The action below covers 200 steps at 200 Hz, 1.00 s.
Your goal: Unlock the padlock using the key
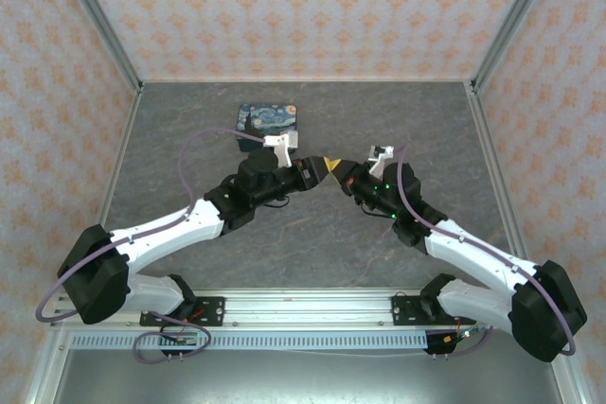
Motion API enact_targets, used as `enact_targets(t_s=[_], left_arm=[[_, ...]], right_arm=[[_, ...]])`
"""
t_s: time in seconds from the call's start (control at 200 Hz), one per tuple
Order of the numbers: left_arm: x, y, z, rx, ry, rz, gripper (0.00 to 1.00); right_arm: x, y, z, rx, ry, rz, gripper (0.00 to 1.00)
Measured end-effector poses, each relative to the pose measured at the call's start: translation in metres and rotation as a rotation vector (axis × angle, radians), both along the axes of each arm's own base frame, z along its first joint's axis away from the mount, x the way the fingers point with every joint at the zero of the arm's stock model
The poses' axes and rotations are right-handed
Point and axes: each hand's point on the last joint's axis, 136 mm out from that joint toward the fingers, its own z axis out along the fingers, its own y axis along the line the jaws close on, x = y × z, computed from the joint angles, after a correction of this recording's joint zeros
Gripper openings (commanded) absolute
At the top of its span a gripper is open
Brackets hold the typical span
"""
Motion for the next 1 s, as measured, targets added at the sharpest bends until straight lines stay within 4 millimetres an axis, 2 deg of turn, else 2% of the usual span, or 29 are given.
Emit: enact_targets(t_s=[0.385,0.555,0.601,0.776,0.891,1.001], left_arm=[[0.003,0.002,-0.001,0.008,-0.005,0.028,0.13],[0.005,0.005,-0.002,0.015,-0.005,0.045,0.00],[0.005,0.005,-0.002,0.020,-0.008,0.045,0.00],[-0.001,0.012,0.001,0.064,-0.033,0.042,0.00],[-0.008,0.021,0.012,0.112,-0.094,0.031,0.00],[-0.016,0.025,0.022,0.184,-0.146,-0.020,0.00]], right_arm=[[0.000,0.000,0.002,0.006,-0.002,0.000,0.00],[0.000,0.000,0.002,0.007,-0.003,-0.001,0.00],[0.000,0.000,0.001,0.006,-0.003,0.000,0.00],[-0.010,-0.001,-0.001,-0.067,-0.042,0.039,0.34],[-0.023,-0.008,-0.002,-0.147,-0.094,0.094,0.45],[-0.029,-0.021,0.007,-0.183,-0.169,0.138,0.57]])
